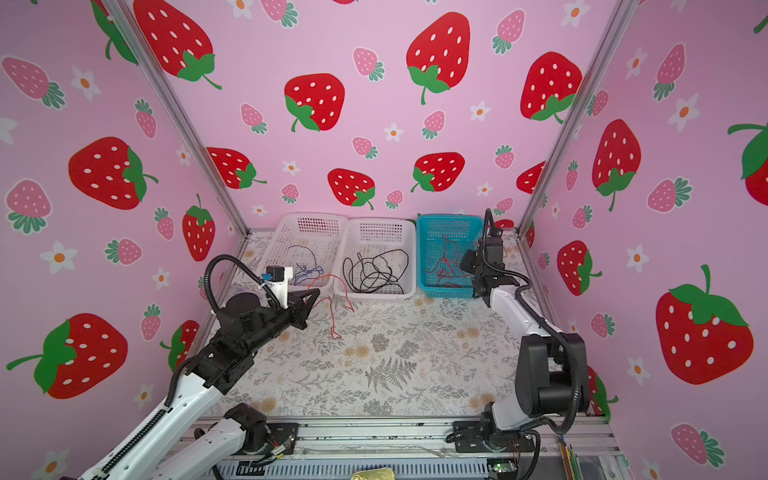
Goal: Untangle the cables
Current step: 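Carry the red wire with the right gripper over the teal basket, then lower the red wire into the teal basket and open the right gripper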
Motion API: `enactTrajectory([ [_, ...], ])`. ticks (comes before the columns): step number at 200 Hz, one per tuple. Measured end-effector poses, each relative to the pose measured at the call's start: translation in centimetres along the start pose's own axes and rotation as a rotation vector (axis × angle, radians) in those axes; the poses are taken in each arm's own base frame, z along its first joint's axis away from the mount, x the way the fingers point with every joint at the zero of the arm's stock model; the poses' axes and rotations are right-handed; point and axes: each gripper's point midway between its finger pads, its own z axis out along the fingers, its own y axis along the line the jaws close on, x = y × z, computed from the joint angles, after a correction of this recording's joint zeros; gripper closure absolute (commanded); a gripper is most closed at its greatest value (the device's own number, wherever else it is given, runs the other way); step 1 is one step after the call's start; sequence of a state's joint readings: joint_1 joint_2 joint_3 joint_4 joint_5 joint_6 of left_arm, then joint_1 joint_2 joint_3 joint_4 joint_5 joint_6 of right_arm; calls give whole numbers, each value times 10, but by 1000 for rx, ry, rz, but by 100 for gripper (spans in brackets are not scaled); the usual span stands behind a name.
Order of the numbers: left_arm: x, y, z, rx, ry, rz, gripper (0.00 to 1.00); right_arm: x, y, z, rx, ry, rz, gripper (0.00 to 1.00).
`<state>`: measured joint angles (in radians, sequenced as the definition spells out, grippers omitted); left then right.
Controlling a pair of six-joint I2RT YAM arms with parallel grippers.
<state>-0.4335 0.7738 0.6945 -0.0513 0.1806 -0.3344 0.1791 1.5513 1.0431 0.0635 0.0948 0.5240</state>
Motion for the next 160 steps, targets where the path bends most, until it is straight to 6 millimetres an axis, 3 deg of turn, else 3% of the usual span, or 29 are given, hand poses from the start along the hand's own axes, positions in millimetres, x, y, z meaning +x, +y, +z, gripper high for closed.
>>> enactTrajectory([
  [20, 2, 0, 1, 2, 7, -3, 100, 14, 11, 6, 0, 24, -26, 100],
  [57, 2, 0, 0, 3, 8, -3, 100, 20, 58, 10, -59, 26, -100, 100],
  [160, 2, -2, -1, 11, 8, -3, 100, 60, 44, 41, -22, 132, -110, 100],
])
